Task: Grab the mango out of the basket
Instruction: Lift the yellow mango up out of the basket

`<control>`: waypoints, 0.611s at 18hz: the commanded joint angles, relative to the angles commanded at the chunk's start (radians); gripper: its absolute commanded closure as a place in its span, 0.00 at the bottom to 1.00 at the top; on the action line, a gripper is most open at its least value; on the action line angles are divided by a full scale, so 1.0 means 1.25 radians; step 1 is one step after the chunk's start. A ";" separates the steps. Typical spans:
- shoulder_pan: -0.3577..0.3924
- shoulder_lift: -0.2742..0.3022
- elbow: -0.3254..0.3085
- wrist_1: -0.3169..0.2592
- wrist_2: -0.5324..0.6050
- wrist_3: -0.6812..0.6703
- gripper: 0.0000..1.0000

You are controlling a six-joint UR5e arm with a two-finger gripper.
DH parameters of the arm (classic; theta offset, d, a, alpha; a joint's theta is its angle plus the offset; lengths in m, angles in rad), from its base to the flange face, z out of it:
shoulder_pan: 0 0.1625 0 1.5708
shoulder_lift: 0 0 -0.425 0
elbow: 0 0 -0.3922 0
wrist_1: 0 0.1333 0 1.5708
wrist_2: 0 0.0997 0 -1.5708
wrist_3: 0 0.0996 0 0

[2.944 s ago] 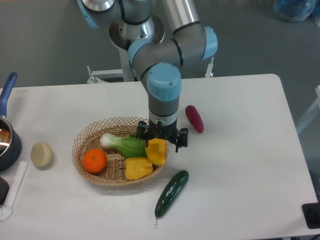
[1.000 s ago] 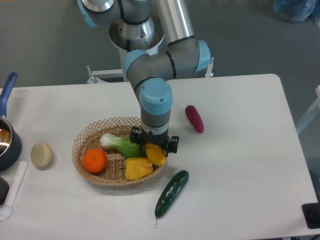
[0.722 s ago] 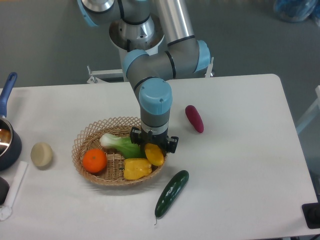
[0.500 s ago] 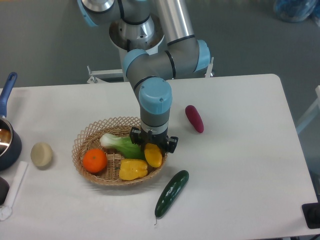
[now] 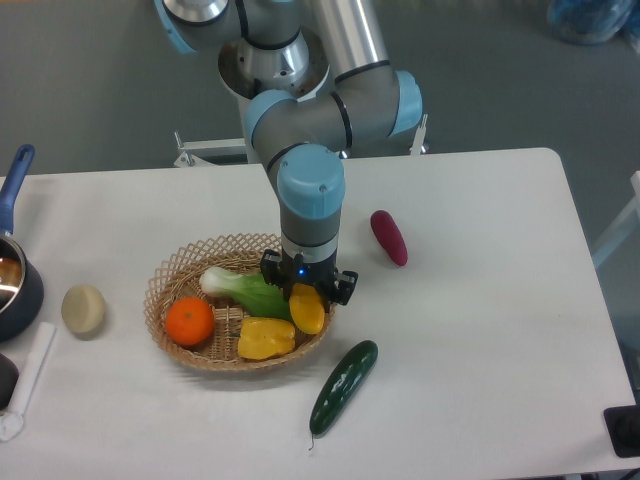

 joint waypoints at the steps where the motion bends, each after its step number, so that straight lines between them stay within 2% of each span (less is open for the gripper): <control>1: 0.004 0.005 0.015 0.004 0.000 0.015 0.38; 6: 0.027 0.003 0.136 0.009 -0.011 0.047 0.38; 9: 0.077 0.005 0.161 0.009 -0.016 0.179 0.38; 11: 0.109 0.006 0.167 0.009 -0.022 0.222 0.38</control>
